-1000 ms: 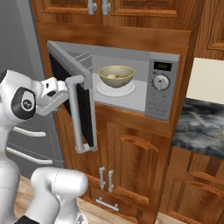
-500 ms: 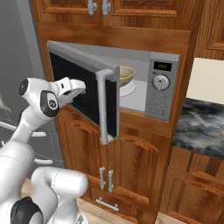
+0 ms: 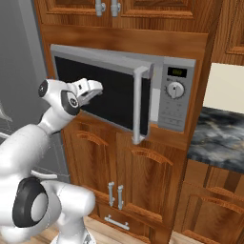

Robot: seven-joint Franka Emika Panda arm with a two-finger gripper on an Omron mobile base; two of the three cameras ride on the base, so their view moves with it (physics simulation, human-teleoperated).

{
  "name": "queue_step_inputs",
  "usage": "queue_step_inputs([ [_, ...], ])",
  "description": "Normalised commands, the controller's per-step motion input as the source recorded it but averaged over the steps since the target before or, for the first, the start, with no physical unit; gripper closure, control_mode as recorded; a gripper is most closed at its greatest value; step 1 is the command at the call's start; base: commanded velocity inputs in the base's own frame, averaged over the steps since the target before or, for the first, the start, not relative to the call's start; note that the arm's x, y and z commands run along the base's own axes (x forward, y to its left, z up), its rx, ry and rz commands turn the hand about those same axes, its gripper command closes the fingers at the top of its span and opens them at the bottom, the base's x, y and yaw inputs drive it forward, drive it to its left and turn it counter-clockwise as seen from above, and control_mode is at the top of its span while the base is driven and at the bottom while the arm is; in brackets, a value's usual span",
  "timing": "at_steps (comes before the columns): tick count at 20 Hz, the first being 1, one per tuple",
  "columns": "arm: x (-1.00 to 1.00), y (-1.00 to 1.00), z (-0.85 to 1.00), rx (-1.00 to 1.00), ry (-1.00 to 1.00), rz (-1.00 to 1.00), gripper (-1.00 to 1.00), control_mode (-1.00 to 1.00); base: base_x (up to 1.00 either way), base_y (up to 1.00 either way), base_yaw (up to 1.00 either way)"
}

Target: Place the bowl containing the chicken drumstick and mushroom in the microwave. Close the microwave door and press the start button to microwave the meal.

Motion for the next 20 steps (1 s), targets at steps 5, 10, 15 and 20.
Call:
queue_step_inputs([
  [5, 0.52, -0.3, 0.04, 0.0, 0.0, 0.0, -1.0, -1.0, 0.0, 0.0, 0.0],
  [10, 0.51, -0.49, 0.0, 0.0, 0.0, 0.03, -1.0, -1.0, 0.0, 0.0, 0.0],
  [15, 0.34, -0.61, 0.0, 0.0, 0.0, 0.09, -1.0, -1.0, 0.0, 0.0, 0.0],
  [20, -0.45, -0.45, 0.01, 0.0, -0.02, 0.2, -1.0, -1.0, 0.0, 0.0, 0.0],
])
